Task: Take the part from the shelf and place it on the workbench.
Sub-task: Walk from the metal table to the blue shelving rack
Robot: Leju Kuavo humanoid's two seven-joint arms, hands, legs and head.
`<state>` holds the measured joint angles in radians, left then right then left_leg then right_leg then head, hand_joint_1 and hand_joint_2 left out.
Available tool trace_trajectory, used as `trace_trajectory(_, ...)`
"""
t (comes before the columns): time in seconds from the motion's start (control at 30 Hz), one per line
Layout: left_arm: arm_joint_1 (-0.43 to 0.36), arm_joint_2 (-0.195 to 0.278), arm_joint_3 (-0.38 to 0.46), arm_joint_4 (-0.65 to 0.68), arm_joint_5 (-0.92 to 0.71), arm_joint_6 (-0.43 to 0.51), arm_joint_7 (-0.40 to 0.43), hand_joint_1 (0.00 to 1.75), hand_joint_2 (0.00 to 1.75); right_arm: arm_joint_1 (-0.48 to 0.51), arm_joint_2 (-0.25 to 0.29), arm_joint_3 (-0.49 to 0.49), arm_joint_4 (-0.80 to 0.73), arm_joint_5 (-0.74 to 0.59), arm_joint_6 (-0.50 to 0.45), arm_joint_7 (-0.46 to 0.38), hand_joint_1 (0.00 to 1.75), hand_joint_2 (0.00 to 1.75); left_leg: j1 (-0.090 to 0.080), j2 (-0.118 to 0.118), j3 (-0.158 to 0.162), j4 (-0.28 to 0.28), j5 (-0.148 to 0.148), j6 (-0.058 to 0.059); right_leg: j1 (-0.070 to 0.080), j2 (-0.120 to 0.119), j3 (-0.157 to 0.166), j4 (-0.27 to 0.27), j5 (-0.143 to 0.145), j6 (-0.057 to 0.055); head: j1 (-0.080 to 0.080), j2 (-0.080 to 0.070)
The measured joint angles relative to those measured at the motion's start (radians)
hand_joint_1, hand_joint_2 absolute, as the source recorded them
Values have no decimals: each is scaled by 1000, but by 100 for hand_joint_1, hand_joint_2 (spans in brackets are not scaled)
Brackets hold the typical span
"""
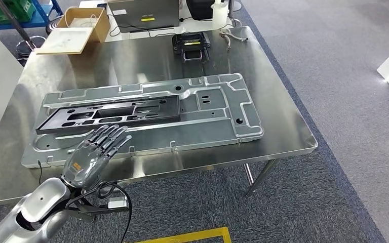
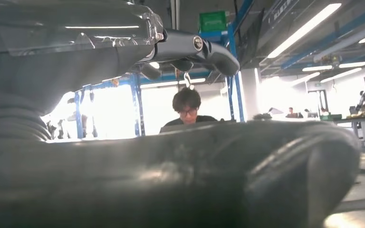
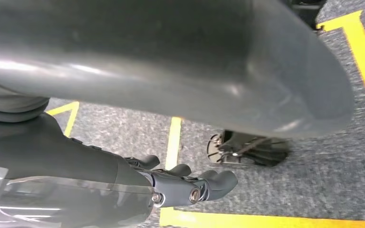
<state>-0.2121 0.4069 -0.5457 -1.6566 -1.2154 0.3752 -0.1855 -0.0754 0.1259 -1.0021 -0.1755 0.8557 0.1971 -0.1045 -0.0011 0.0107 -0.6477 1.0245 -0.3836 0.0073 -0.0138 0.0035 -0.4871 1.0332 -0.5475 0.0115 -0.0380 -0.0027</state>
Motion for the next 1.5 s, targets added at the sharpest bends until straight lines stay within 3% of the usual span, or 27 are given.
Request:
trace_trajectory(0.07, 0, 0, 2, -4, 0, -1, 0, 0, 0, 0, 1, 0, 0, 0, 1, 0, 0, 0, 1, 0, -5, 0, 16, -12, 4, 2, -2, -17, 2, -15, 0, 0)
trace_trajectory(0.13, 1, 1, 4, -5, 0, -3, 1, 0, 0, 0, 2, 0, 1, 0, 2, -1, 0, 0, 5, -2, -20, 16, -7, -24, 3, -3, -19, -19, 23, -32, 0, 0)
trace_trajectory(0.23, 2, 3, 10, -7, 0, -6, 2, 0, 0, -1, 2, 0, 1, 0, 2, -2, 0, 0, 11, -4, -59, 157, -152, -38, 2, -7, -61, -20, 59, -47, 0, 0)
trace_trajectory(0.27, 2, 4, 12, -8, 0, -7, 2, 0, 0, 0, 2, 0, 1, 0, 2, -2, 0, 0, 12, -4, -68, 220, -186, -41, 3, -8, -77, -18, 70, -48, 0, 0)
trace_trajectory(0.3, 3, 4, 14, -8, 0, -9, 2, 0, 0, 0, 2, 0, 1, 0, 2, -3, 0, 0, 12, -4, -67, 266, -197, -42, 4, -8, -94, -16, 81, -47, 0, 0)
trace_trajectory(0.37, 3, 4, 16, -10, 0, -10, 2, 0, 0, 0, 3, 0, 1, 0, 2, -3, 0, 0, 12, -4, -18, 262, -157, -39, 5, -8, -126, -9, 101, -45, 0, 0)
trace_trajectory(0.43, 1, 4, 19, -13, 0, -10, 2, 0, 0, -1, 4, 0, 1, 0, 2, -3, 0, 0, 10, -5, 90, 132, -124, -29, 6, -7, -147, -3, 118, -40, 0, 0)
trace_trajectory(0.5, -1, 5, 21, -21, 0, -10, 2, 0, 0, -2, 5, 0, 1, 0, 2, -3, 0, 0, 4, -7, 176, 2, -140, -18, 7, -7, -156, -3, 134, -30, 0, 0)
trace_trajectory(0.53, -2, 6, 21, -24, 0, -10, 2, 0, 0, -2, 6, 0, 1, 0, 2, -3, 0, 0, 1, -7, 191, -29, -150, -13, 6, -7, -157, -5, 143, -23, 0, 0)
trace_trajectory(0.6, -3, 7, 22, -26, 0, -10, 2, 0, 0, -1, 6, 0, 1, 0, 2, -3, 0, 0, -1, -5, 186, -42, -135, -2, 3, -6, -158, -9, 156, -10, 0, 0)
trace_trajectory(0.63, -3, 7, 21, -27, 0, -11, 2, 0, 0, 0, 5, 0, 1, 0, 2, -3, 0, 0, 1, -3, 179, -46, -123, 5, 2, -5, -163, -2, 143, -4, 0, 0)
trace_trajectory(0.7, -3, 7, 21, -27, 0, -11, 2, 0, 0, 1, 5, 0, 1, 0, 1, -3, 0, 0, 5, 1, 158, -53, -96, 20, 1, -3, -184, 59, 63, 3, 0, 0)
trace_trajectory(0.77, -2, 7, 20, -27, 0, -11, 1, 0, 0, 1, 5, 0, 1, 0, 1, -3, 0, 0, 3, 1, 128, -50, -73, 27, 0, -3, -210, 174, -33, 8, 0, 0)
trace_trajectory(0.8, -1, 7, 20, -27, 0, -11, 1, 0, 0, 1, 5, 0, 1, 0, 2, -3, 0, 0, 2, 2, 111, -47, -62, 27, 0, -3, -216, 226, -49, 10, 0, 0)
trace_trajectory(0.87, 0, 7, 20, -27, 0, -13, 1, 0, 0, -1, 5, 0, 1, 0, 1, -3, 0, 0, 1, 2, 72, -36, -41, 23, -1, -3, -194, 259, -7, 14, 0, 0)
trace_trajectory(0.93, 1, 7, 20, -27, -1, -15, 2, 0, 0, -3, 5, 0, 1, 0, 2, -3, 0, 0, 1, 2, 35, -18, -27, 17, -3, -3, -114, 177, 41, 13, 0, 0)
trace_trajectory(1.0, 0, 7, 23, -28, -2, -16, 2, 0, 0, -8, 4, 0, 1, 1, 3, 0, 0, 0, -1, 2, 11, 1, -16, 7, 1, -2, -23, 44, 19, 4, 0, 0)
trace_trajectory(1.03, -2, 7, 24, -28, -2, -16, 3, 0, 0, -11, 3, 0, 1, 1, 4, 1, 0, 0, -1, 3, 3, 6, -8, 2, 4, -1, 2, 0, 2, -1, 0, 0)
trace_trajectory(1.1, -3, 8, 26, -29, -2, -18, 4, 0, 0, -15, 3, 0, 1, 1, 8, 5, 0, 0, 0, 2, -6, 7, 7, -10, 5, -2, 2, -26, 2, -12, 0, 0)
trace_trajectory(1.17, -2, 10, 27, -29, -2, -21, 4, 0, 0, -17, 3, 0, 1, 2, 10, 9, 0, 0, 4, -1, -21, 30, -28, -23, 1, -6, -15, -29, 24, -26, 0, 0)
trace_trajectory(1.27, -1, 14, 28, -29, -2, -23, 5, 0, 0, -17, 2, 0, 1, 2, 12, 11, 0, 0, 11, -4, -55, 177, -170, -38, 1, -12, -54, -29, 58, -38, 0, 0)
trace_trajectory(1.3, -1, 15, 28, -29, -2, -23, 5, 0, 0, -17, 2, 0, 1, 2, 12, 11, 0, 0, 13, -4, -59, 231, -192, -42, 2, -13, -70, -27, 70, -38, 0, 0)
trace_trajectory(1.33, 0, 15, 28, -28, -2, -24, 5, 0, 0, -17, 2, 0, 1, 2, 12, 12, 0, 0, 14, -4, -54, 266, -190, -44, 2, -13, -87, -25, 81, -36, 0, 0)
trace_trajectory(1.37, 0, 15, 28, -28, -2, -24, 5, 0, 0, -17, 2, 0, 1, 2, 12, 12, 0, 0, 15, -4, -35, 271, -166, -46, 1, -13, -104, -21, 92, -34, 0, 0)
trace_trajectory(1.4, -1, 15, 28, -28, -1, -24, 5, 0, 0, -17, 2, 0, 1, 2, 12, 12, 0, 0, 16, -4, -1, 243, -135, -47, 0, -13, -121, -17, 102, -31, 0, 0)
trace_trajectory(1.43, -1, 15, 28, -28, 0, -24, 5, 0, 0, -17, 2, 0, 1, 2, 11, 12, 0, 0, 17, -4, 46, 188, -115, -46, -1, -13, -135, -12, 110, -28, 0, 0)
trace_trajectory(1.5, -2, 16, 30, -28, 2, -24, 5, 0, 0, -16, 2, 0, 1, 2, 8, 12, 0, 0, 14, -6, 142, 49, -126, -37, 1, -12, -154, -4, 126, -17, 0, 0)
